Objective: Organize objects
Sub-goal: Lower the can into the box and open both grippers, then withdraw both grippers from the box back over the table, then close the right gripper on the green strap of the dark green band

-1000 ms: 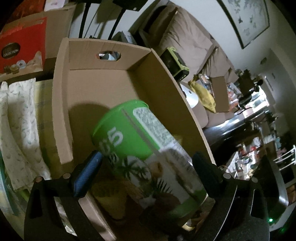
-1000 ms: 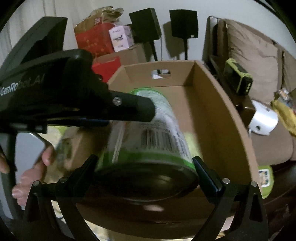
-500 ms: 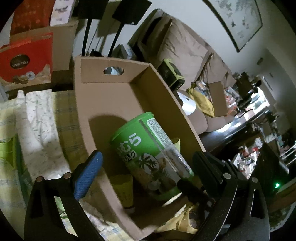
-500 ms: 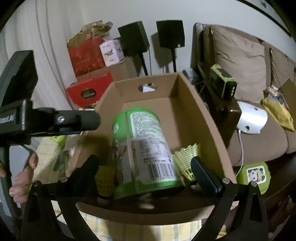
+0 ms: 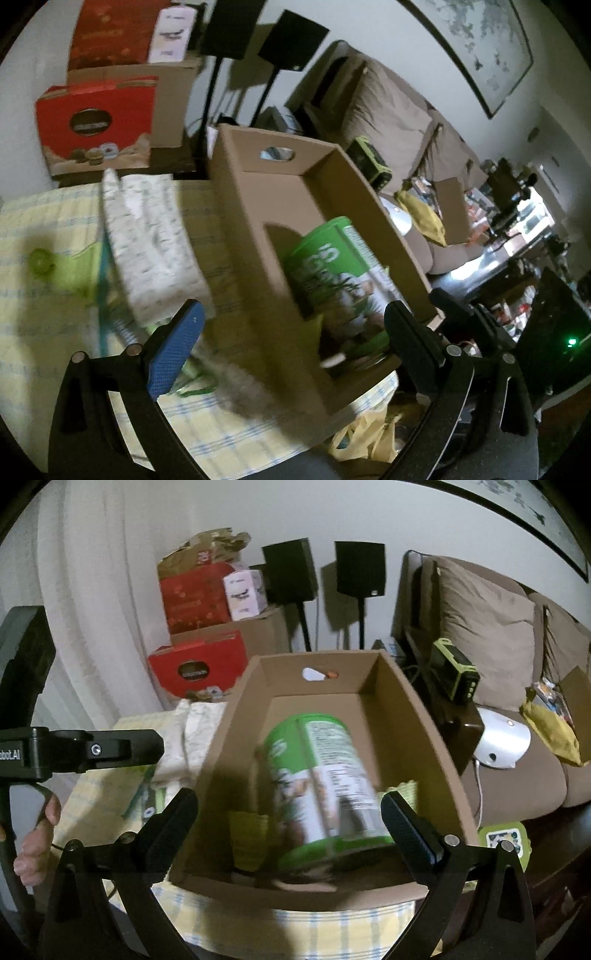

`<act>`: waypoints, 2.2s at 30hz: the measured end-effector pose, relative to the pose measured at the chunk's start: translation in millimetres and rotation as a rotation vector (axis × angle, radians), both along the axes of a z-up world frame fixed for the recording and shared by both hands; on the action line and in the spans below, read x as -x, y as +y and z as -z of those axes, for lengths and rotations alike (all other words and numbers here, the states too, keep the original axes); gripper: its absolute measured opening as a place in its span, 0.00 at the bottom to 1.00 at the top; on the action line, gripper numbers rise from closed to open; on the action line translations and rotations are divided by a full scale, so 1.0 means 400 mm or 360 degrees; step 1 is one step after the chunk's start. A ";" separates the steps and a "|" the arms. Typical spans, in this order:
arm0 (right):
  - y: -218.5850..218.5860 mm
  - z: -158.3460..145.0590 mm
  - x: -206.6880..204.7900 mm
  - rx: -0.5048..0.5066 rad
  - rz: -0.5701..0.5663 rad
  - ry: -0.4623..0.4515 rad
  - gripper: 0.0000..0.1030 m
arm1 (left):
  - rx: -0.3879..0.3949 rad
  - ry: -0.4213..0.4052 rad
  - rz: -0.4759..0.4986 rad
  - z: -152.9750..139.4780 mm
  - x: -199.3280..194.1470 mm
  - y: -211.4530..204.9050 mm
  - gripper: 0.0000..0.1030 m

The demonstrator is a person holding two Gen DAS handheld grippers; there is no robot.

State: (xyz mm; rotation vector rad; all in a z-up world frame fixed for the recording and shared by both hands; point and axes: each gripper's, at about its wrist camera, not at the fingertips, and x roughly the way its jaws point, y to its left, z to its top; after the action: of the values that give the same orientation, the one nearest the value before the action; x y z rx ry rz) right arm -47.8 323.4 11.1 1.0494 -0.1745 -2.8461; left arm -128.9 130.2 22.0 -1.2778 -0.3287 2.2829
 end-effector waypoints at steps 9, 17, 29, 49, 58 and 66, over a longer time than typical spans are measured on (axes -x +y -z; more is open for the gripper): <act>-0.118 -0.014 -0.006 -0.0016 -0.0140 0.0017 0.97 | 0.0051 -0.0012 -0.0131 0.024 -0.027 -0.130 0.95; -0.226 -0.010 -0.004 -0.0013 -0.0256 0.0018 0.97 | 0.0065 -0.0036 -0.0233 0.050 -0.055 -0.237 0.95; -0.351 0.021 0.014 -0.0030 -0.0373 -0.0012 0.97 | 0.0101 -0.0058 -0.0364 0.090 -0.075 -0.357 0.95; -0.465 0.149 0.082 -0.0128 -0.0456 -0.0157 0.78 | 0.0046 -0.0169 -0.0425 0.185 -0.062 -0.434 0.95; -0.473 0.196 0.121 -0.0156 -0.0436 -0.0218 0.70 | 0.0031 -0.0212 -0.0414 0.220 -0.047 -0.423 0.95; -0.473 0.225 0.144 -0.0191 -0.0432 -0.0248 0.66 | -0.0001 -0.0254 -0.0388 0.248 -0.031 -0.403 0.95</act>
State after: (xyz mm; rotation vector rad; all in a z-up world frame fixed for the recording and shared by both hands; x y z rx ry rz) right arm -105.2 134.0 -78.9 1.2154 0.1202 -2.5593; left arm -116.4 -31.0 -77.4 -1.4950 -0.5690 2.3817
